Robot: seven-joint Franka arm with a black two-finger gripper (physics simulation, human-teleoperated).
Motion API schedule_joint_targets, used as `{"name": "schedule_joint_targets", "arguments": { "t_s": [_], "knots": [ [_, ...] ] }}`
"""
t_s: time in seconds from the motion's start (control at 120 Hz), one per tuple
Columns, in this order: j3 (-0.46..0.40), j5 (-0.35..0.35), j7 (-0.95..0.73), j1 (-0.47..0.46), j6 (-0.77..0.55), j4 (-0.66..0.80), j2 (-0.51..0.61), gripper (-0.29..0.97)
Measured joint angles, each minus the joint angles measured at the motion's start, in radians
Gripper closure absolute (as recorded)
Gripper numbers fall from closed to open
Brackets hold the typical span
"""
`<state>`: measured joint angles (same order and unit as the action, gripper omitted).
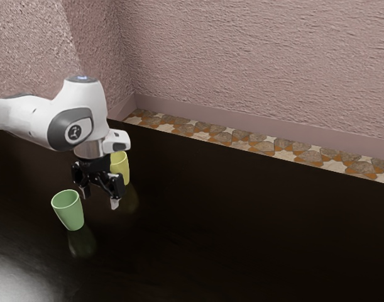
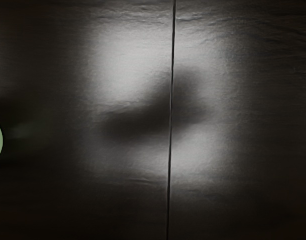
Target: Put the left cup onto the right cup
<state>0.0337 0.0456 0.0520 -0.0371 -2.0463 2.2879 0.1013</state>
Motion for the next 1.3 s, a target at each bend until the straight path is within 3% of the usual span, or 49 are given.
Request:
{"name": "schedule_joint_targets", "arguments": {
  "t_s": [0.458,1.3],
  "knots": [
    [0.031,0.0,0.025,-0.005,-0.082,0.028,-0.033,0.0],
    [0.146,-0.006,-0.08,0.009,-0.095,0.029,-0.055,0.0]
  ]
}}
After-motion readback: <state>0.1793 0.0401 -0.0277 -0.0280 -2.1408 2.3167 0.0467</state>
